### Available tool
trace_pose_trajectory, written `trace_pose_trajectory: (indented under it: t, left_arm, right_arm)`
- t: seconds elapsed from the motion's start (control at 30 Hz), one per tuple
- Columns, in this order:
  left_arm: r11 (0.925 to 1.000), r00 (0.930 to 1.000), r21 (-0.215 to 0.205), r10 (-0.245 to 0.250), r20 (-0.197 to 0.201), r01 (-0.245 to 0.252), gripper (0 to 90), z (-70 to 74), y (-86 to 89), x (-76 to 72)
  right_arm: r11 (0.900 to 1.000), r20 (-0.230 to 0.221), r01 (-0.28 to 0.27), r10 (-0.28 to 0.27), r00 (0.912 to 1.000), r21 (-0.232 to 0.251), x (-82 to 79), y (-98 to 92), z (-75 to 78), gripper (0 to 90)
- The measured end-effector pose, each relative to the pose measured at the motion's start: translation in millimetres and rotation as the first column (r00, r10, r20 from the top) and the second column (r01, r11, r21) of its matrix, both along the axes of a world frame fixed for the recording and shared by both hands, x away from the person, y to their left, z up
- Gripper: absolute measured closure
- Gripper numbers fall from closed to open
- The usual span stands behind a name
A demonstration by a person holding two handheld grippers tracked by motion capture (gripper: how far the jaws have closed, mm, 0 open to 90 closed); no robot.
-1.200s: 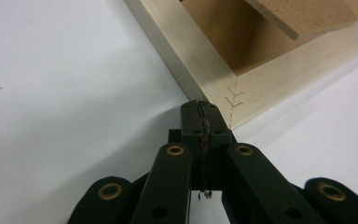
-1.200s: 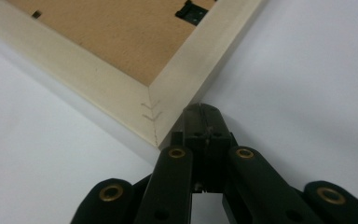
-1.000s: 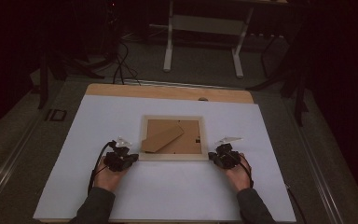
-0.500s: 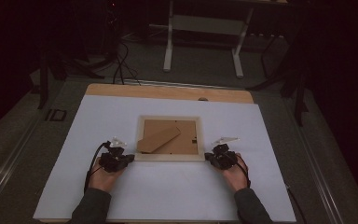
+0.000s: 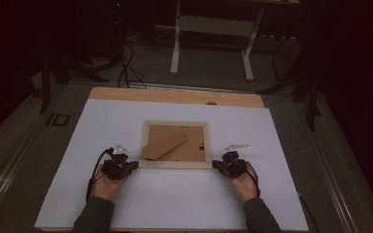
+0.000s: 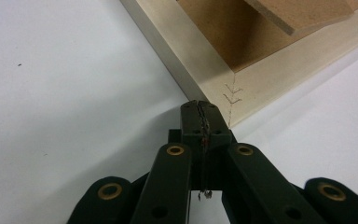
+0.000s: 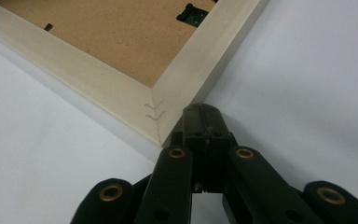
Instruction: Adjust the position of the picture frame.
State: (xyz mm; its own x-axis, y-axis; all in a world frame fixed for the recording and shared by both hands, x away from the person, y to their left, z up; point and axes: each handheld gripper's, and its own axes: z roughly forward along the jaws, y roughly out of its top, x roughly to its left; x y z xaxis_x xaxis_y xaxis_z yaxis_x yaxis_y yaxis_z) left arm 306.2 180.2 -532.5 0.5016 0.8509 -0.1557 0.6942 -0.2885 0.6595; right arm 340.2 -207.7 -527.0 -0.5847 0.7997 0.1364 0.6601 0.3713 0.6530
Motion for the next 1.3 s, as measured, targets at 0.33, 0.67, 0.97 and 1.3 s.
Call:
trace_pose_trajectory:
  t: [0.33,0.67,0.97,1.3]
  left_arm:
    - [1.0,1.0,-0.001,0.005,0.006,-0.005,90.0,-0.6,-0.2,-0.7]
    - [0.9997,0.9996,-0.005,0.024,0.016,-0.024,84.3,-0.7,1.2,-1.4]
    - [0.9994,0.9991,-0.02,0.028,0.033,-0.027,78.4,2.9,3.0,-3.1]
    - [0.9973,0.9985,-0.06,0.044,0.032,-0.042,65.6,6.2,10.0,-1.3]
  right_arm:
    - [1.0,0.021,0.003,-0.003,0.9998,0.015,-6.1,-1.7,-2.7,90.0]
    - [0.999,0.068,-0.003,0.006,0.9977,-0.053,-10.1,2.1,-1.4,89.9]
    - [0.999,0.096,0.039,-0.037,0.9947,-0.02,-11.9,-15.8,4.8,84.6]
    - [0.999,0.107,0.04,-0.04,0.9935,0.004,-11.5,-22.9,8.0,71.6]
